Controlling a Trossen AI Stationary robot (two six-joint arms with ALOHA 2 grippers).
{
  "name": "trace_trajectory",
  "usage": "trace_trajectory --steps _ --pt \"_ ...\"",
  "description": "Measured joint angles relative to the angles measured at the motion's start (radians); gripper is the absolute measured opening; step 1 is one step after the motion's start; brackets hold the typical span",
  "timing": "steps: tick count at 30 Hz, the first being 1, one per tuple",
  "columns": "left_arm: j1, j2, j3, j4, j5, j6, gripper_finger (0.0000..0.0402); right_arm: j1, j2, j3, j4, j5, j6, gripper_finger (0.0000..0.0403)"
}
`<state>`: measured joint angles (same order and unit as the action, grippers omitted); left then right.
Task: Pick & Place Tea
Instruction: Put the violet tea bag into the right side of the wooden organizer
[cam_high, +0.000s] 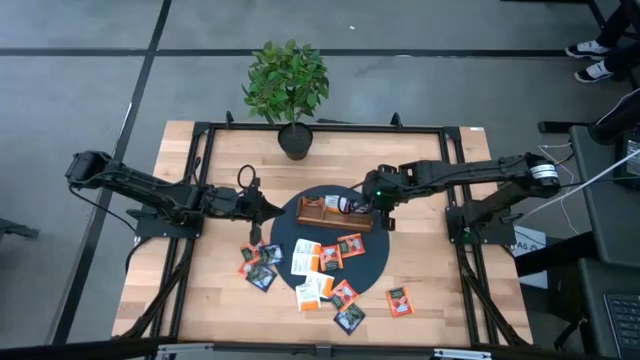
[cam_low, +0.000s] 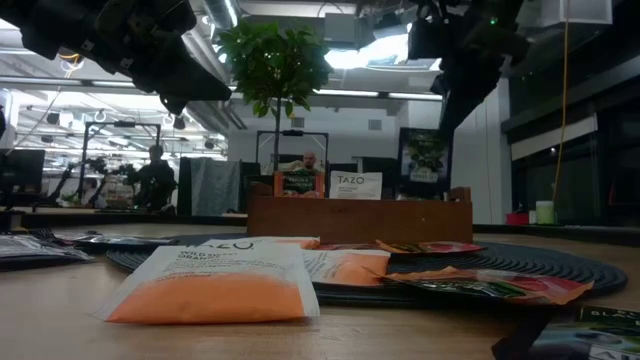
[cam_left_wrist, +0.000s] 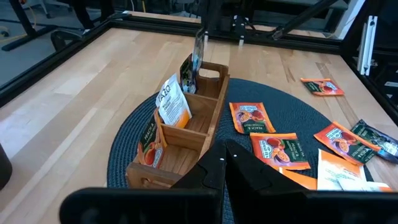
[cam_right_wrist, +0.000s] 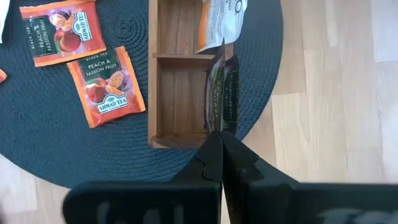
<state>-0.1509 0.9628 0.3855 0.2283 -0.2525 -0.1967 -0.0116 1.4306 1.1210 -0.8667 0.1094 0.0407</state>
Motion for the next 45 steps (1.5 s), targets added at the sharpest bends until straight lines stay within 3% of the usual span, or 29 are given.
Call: trace_trajectory --steps 45 --pt "0.0 0.0 0.0 0.0 0.0 0.0 0.0004 0.012 0.109 -0.002 0.029 0.017 0.056 0.0"
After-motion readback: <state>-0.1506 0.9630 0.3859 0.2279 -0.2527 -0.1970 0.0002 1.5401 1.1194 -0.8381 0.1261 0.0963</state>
